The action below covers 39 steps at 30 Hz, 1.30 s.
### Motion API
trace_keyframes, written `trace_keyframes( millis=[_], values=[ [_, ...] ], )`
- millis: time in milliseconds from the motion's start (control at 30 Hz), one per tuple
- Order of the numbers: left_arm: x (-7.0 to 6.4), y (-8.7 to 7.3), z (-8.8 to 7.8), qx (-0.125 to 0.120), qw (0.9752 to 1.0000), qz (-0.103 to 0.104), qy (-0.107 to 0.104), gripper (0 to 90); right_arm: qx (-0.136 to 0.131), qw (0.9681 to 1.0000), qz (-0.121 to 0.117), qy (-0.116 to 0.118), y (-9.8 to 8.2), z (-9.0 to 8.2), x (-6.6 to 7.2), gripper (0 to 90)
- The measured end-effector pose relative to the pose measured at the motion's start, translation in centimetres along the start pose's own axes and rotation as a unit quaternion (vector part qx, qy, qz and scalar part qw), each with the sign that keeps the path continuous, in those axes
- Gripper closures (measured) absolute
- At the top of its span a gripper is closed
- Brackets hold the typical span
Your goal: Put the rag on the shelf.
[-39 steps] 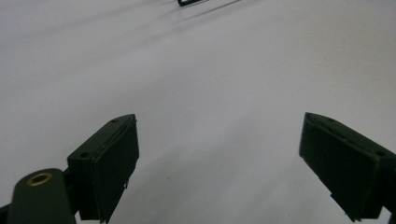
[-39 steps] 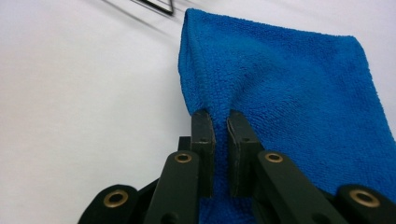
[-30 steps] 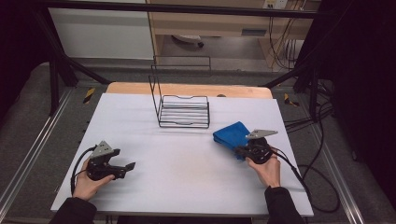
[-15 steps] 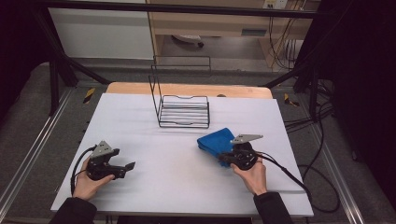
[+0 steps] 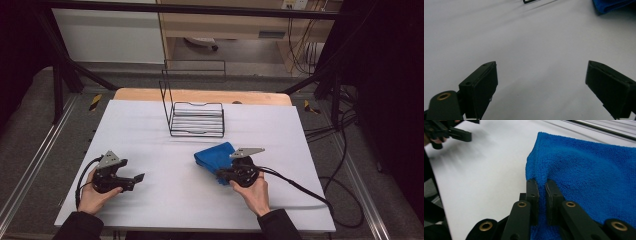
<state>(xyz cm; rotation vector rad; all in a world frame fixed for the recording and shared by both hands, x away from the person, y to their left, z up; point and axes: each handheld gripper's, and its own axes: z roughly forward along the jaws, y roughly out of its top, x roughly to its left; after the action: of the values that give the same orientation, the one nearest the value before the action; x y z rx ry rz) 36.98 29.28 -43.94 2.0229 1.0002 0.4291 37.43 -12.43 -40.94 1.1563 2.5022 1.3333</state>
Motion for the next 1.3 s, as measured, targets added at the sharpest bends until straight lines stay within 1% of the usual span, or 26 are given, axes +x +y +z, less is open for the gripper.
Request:
trace_keyframes(
  millis=[67, 100, 133, 267, 400, 500, 533, 600, 667, 733, 767, 833, 867, 900, 933, 967, 1000, 1033, 1067, 1100, 1133, 1167, 1233, 1267, 1300],
  values=[
    [0.0, 0.0, 0.0, 0.0, 1.0, 0.0, 0.0, 10.9, -0.002, 1.0, 0.004, 0.009, 0.1, 0.3, 0.4, 83.4],
    [0.0, 0.0, 0.0, 0.0, 1.0, 0.0, 0.0, 10.9, -0.002, 1.0, 0.004, 0.009, 0.1, 0.3, 0.4, 83.4],
    [0.0, 0.0, 0.0, 0.0, 1.0, 0.0, 0.0, 10.9, 0.001, 0.9999, -0.002, 0.01, 0.1, 0.6, 0.9, 83.4],
    [0.0, 0.0, 0.0, 0.0, 1.0, 0.0, 0.0, 10.9, 0.006, 0.9997, -0.004, 0.024, 0.1, 1.4, 2.0, 83.3],
    [0.0, 0.0, 0.0, 0.0, 1.0, 0.0, 0.0, 10.9, 0.02, 0.9992, -0.016, 0.032, -0.1, 2.7, 3.0, 82.9],
    [0.0, 0.0, 0.0, 0.0, 1.0, 0.0, 0.0, 10.9, 0.035, 0.9984, -0.027, 0.034, -0.5, 3.7, 3.3, 80.9],
    [0.0, 0.0, 0.0, 0.0, 1.0, 0.0, 0.0, 10.9, 0.037, 0.9982, -0.029, 0.036, -0.6, 3.9, 3.4, 78.9],
    [0.0, 0.0, 0.0, 0.0, 1.0, -0.001, -0.001, 10.9, 0.033, 0.9982, -0.026, 0.044, -0.7, 4.0, 3.4, 71.1],
    [0.0, 0.0, -0.1, -0.001, 1.0, 0.0, -0.001, 10.9, 0.021, 0.998, -0.026, 0.053, -0.4, 3.7, 3.4, 59.0],
    [0.0, 0.0, -0.1, 0.0, 1.0, -0.001, -0.001, 11.0, 0.009, 0.9982, -0.032, 0.05, 0.0, 3.1, 3.3, 48.9],
    [0.0, 0.0, -0.1, 0.0, 1.0, -0.001, -0.001, 10.9, 0.006, 0.9982, -0.037, 0.046, 0.2, 2.7, 3.2, 46.0],
    [0.0, 0.0, -0.1, 0.0, 1.0, -0.001, -0.001, 10.9, -0.003, 0.9985, -0.043, 0.032, 0.5, 1.8, 2.7, 44.7],
    [0.0, 0.0, -0.1, 0.0, 1.0, -0.001, -0.001, 10.9, -0.006, 0.9989, -0.042, 0.021, 0.6, 1.4, 2.2, 44.7],
    [0.0, 0.0, -0.1, -0.002, 1.0, -0.003, -0.001, 10.9, -0.007, 0.9992, -0.039, 0.004, 0.5, 0.9, 1.6, 44.9],
    [0.0, 0.0, -0.1, -0.002, 1.0, -0.003, -0.001, 10.9, -0.007, 0.9992, -0.039, 0.004, 0.5, 0.9, 1.6, 44.9],
    [0.0, 0.0, -0.1, -0.002, 1.0, -0.003, -0.001, 10.9, -0.004, 0.9986, -0.033, -0.04, 0.2, 0.0, 0.0, 46.1],
    [0.0, 0.0, -0.1, -0.002, 1.0, -0.003, -0.001, 10.9, 0.0, 0.9975, -0.032, -0.063, -0.1, -0.3, -0.9, 46.5],
    [0.0, 0.0, -0.1, 0.0, 1.0, -0.002, -0.001, 11.0, 0.003, 0.9967, -0.027, -0.077, -0.5, -0.5, -1.8, 47.4],
    [0.0, 0.0, -0.1, 0.0, 1.0, -0.002, -0.001, 11.0, 0.009, 0.9963, -0.018, -0.083, -1.0, -0.7, -2.6, 48.3],
    [0.0, 0.0, 0.0, 0.0, 1.0, -0.002, -0.001, 11.0, 0.009, 0.9963, -0.018, -0.083, -1.0, -0.7, -2.6, 48.3],
    [0.0, 0.0, 0.0, 0.001, 1.0, -0.002, -0.001, 10.9, 0.015, 0.9965, -0.005, -0.082, -1.4, -0.7, -3.2, 49.1],
    [0.0, 0.0, 0.0, 0.001, 1.0, -0.001, -0.001, 10.9, 0.031, 0.9958, -0.002, -0.086, -2.2, -0.5, -4.2, 51.0],
    [0.0, 0.0, 0.0, 0.001, 1.0, -0.001, -0.001, 10.9, 0.045, 0.9955, 0.002, -0.084, -2.8, -0.2, -4.8, 54.1],
    [0.0, 0.0, -0.1, 0.0, 1.0, -0.002, -0.001, 10.9, 0.049, 0.9954, 0.006, -0.082, -3.0, -0.1, -4.9, 56.0],
    [0.0, 0.0, -0.1, 0.0, 1.0, -0.002, -0.001, 10.9, 0.049, 0.9954, 0.006, -0.082, -3.0, -0.1, -4.9, 56.0]
  ],
)
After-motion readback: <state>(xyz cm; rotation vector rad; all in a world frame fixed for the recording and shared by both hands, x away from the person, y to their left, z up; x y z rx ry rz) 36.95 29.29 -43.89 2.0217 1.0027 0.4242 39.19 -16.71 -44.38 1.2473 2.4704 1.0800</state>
